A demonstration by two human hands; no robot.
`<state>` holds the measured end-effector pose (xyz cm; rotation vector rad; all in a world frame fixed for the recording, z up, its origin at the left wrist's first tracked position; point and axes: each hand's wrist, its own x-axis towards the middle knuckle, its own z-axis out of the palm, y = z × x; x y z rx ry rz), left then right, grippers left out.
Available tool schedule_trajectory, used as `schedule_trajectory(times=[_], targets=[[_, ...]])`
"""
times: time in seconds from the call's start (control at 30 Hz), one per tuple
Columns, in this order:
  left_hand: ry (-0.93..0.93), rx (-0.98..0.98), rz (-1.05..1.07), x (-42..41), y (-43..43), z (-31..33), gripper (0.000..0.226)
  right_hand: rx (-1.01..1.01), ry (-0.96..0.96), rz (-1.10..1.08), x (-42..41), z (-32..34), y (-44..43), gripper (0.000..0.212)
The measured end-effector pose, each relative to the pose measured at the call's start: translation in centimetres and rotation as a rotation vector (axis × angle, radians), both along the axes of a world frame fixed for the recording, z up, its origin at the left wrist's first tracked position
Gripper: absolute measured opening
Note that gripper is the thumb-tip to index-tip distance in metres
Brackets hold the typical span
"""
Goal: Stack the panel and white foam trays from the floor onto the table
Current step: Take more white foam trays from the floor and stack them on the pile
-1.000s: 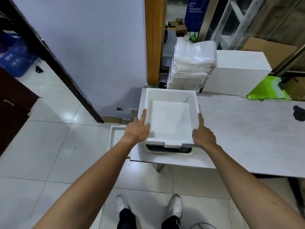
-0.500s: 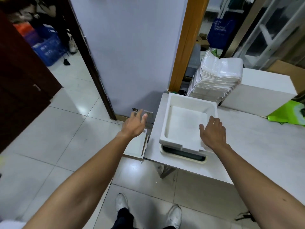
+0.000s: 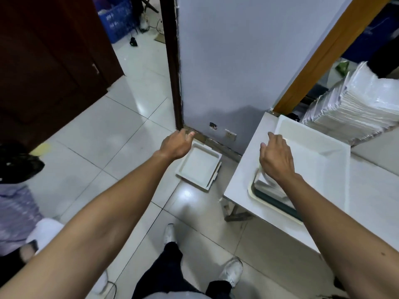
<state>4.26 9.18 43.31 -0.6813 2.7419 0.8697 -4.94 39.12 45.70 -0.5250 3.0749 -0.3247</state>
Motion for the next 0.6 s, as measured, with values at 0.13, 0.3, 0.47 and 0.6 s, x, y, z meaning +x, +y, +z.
schedule_trajectory(times=[0.13,0.3,0.47,0.6], targets=[[-0.026,-0.008,0.017,0.3,-3.2,-2.4,0.060,-0.003,-0.040,0.014,-0.1,-1.5,-3.6,0.047],[-0.072,0.028,0.022,0.3,-6.3,-6.6,0.057,0.100,-0.068,0.116,-1.3,-4.4,-7.4,0.045],[-0.140,0.074,0.035,-0.4,-8.5,-11.7,0.057,0.131,-0.187,0.088,-2.7,-7.8,-12.2,0.046],[-0.174,0.116,0.059,-1.3,-9.9,-16.3,0.059,0.119,-0.357,-0.015,-2.5,-13.0,-15.6,0.046]])
